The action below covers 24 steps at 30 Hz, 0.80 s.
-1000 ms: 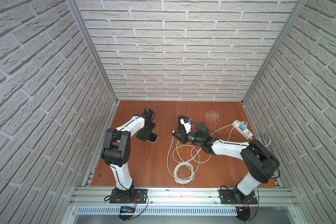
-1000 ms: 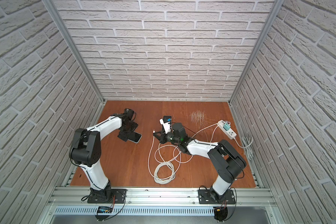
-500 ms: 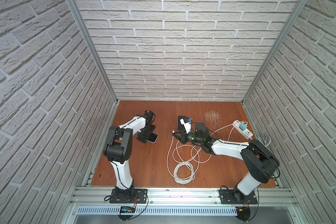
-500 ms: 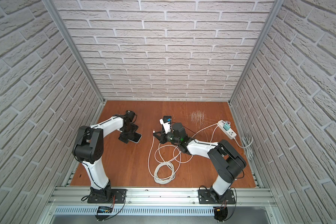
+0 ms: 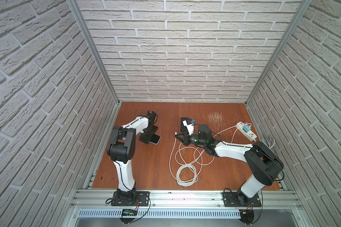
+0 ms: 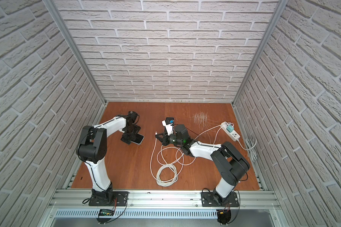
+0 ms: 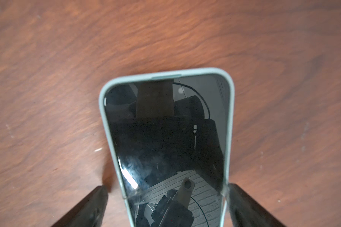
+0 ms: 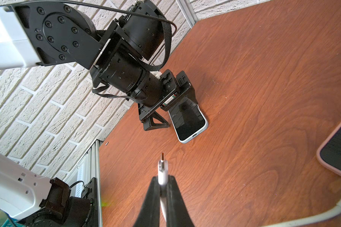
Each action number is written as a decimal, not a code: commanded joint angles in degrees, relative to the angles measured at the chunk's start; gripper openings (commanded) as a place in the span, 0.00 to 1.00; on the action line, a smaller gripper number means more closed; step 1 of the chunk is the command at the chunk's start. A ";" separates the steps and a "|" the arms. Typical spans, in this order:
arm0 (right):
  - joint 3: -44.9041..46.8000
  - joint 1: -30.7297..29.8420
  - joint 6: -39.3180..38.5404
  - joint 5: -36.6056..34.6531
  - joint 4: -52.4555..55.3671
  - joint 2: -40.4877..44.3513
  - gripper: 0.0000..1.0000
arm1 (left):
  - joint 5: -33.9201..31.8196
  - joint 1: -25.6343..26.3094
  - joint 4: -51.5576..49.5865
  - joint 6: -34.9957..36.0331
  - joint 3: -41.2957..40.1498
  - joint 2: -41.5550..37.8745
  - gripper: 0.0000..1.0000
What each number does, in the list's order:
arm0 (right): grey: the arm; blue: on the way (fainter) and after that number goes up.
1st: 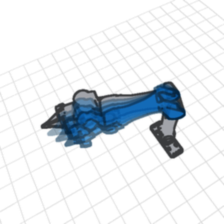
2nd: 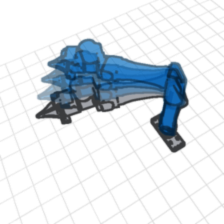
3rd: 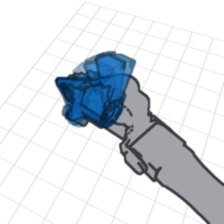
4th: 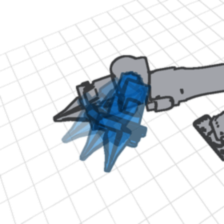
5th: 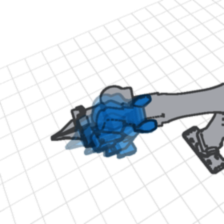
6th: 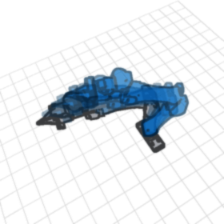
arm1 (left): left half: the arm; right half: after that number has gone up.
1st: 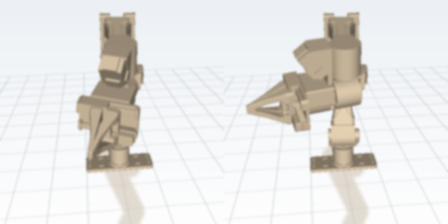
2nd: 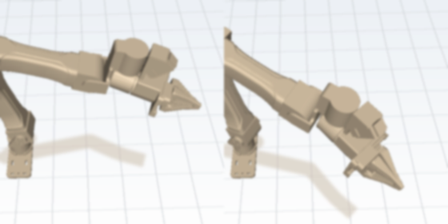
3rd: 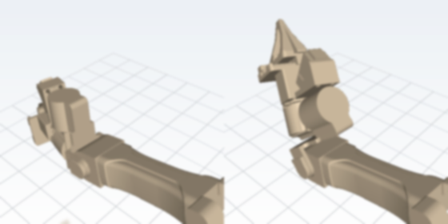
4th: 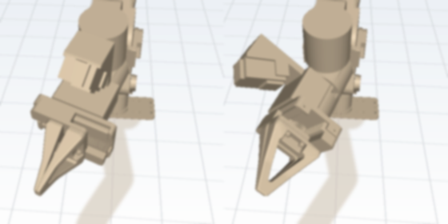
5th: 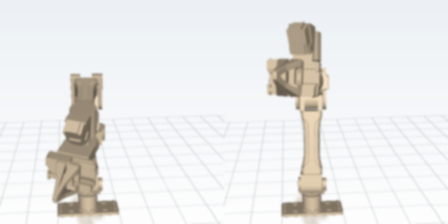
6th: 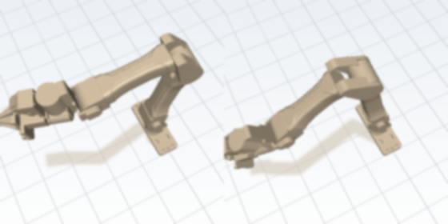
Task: Plug the charging cable into the phone
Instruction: Pick up the phone at the center of the board.
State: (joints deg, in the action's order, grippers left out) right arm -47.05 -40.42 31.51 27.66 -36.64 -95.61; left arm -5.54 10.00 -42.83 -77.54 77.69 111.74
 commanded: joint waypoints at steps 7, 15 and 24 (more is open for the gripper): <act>0.38 -0.01 -0.44 0.90 -1.91 1.05 0.03 | -1.14 -0.68 -0.41 0.53 0.22 -1.15 0.98; 0.20 0.00 -0.48 1.01 -1.87 0.95 0.03 | -1.20 -0.59 0.65 0.34 -1.18 -3.72 0.98; 0.21 -0.01 -0.56 1.08 -1.77 1.02 0.03 | -1.08 -0.83 0.14 0.33 0.07 -1.30 0.98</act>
State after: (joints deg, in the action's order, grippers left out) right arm -47.05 -40.42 31.51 27.88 -36.60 -95.61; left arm -5.93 9.74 -41.87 -77.47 77.34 109.60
